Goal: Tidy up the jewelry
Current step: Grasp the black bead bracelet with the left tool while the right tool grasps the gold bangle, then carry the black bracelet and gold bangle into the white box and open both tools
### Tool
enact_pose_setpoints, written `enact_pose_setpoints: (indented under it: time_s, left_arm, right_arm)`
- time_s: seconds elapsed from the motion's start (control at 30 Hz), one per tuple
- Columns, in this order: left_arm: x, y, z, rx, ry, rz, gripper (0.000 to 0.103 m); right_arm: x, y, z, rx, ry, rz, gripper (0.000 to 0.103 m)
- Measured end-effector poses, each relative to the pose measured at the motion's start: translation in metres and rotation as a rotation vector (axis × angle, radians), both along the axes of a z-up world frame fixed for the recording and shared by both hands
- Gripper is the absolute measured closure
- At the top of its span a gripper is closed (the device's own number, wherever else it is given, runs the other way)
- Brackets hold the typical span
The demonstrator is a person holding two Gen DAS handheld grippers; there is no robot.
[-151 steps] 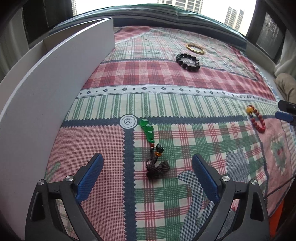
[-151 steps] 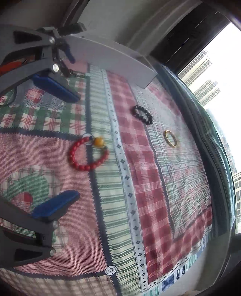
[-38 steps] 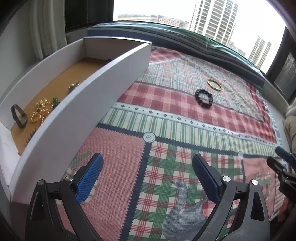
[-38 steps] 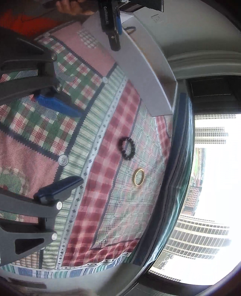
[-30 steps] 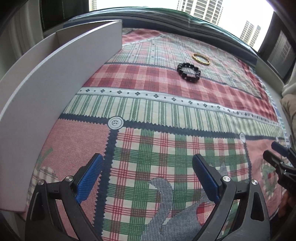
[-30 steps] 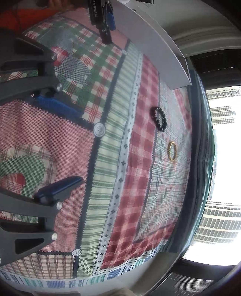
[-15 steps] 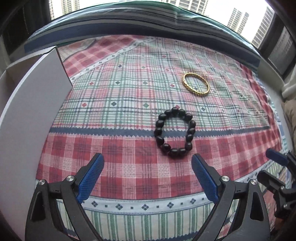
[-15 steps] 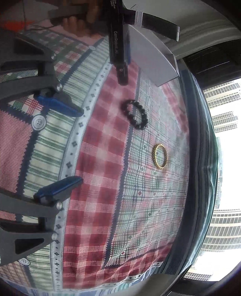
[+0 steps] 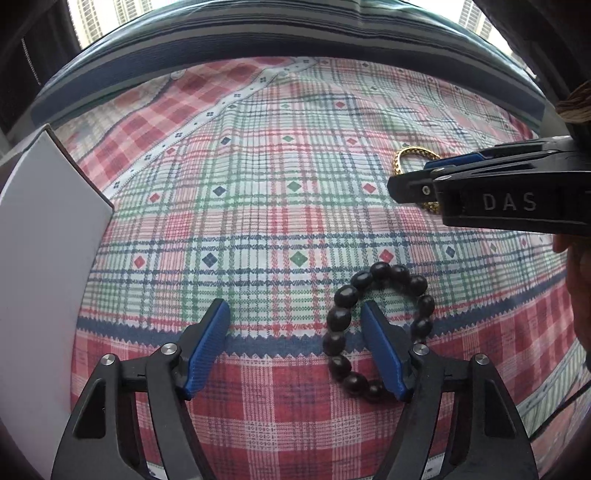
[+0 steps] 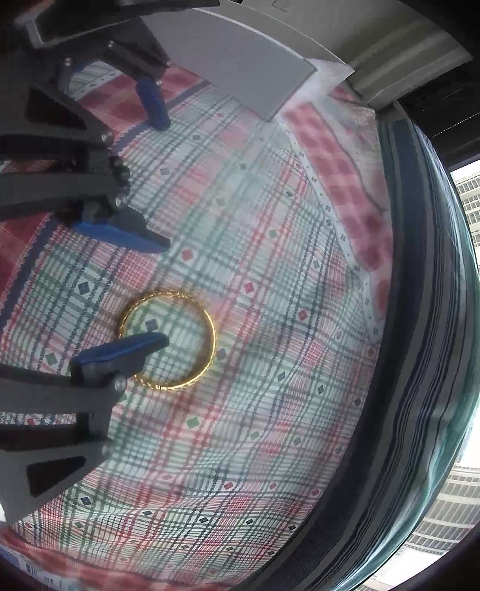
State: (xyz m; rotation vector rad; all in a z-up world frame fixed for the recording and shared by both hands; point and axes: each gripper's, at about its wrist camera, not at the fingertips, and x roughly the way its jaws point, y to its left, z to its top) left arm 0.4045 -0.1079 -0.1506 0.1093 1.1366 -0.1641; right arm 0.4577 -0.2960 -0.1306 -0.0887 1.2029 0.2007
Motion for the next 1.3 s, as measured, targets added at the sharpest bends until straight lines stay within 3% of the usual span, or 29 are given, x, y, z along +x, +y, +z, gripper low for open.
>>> enact_pose_setpoints:
  time_s: [0.03,0.1,0.13,0.17,0.2,0.27,0.4,0.63,0.8,1.07,1.3]
  left_arm:
    - [-0.001,-0.001,0.001,0.002,-0.003,-0.008,0.035]
    - [-0.004,-0.004,0.003,0.006,-0.01,-0.027,0.055]
    - [-0.006,-0.007,0.004,0.006,-0.014,-0.043,0.063]
    - [-0.008,-0.009,0.005,0.001,-0.017,-0.063,0.087]
    - [-0.012,-0.01,0.007,0.002,-0.016,-0.078,0.093]
    - [-0.014,-0.01,0.009,-0.01,-0.015,-0.073,0.093]
    - [-0.025,0.006,0.022,-0.11,-0.003,-0.034,0.093]
    - [-0.064,0.04,0.067,-0.225,-0.045,0.01,0.093]
    - [-0.096,0.064,0.094,-0.268,-0.058,0.042,0.093]
    - [-0.153,0.142,0.138,-0.347,-0.027,0.133,0.093]
    - [-0.203,0.247,0.209,-0.362,-0.113,0.252,0.093]
  right_arm:
    - [0.005,0.004,-0.007,-0.026,0.009,0.005,0.061]
    - [0.011,0.01,-0.017,-0.069,0.024,0.008,0.067]
    - [0.011,0.013,-0.016,-0.085,0.003,0.01,0.076]
    - [0.011,0.016,-0.017,-0.095,0.007,0.011,0.089]
    - [0.009,0.017,-0.018,-0.106,0.005,0.008,0.096]
    - [0.006,0.019,-0.019,-0.104,0.005,-0.003,0.098]
    - [-0.017,0.009,-0.009,-0.018,-0.018,-0.049,0.098]
    - [-0.088,-0.023,0.026,0.198,-0.061,-0.109,0.098]
    - [-0.127,-0.022,0.054,0.245,-0.073,-0.087,0.097]
    - [-0.172,0.056,0.098,0.249,-0.1,0.07,0.097]
    - [-0.186,0.169,0.155,0.287,-0.169,0.279,0.097]
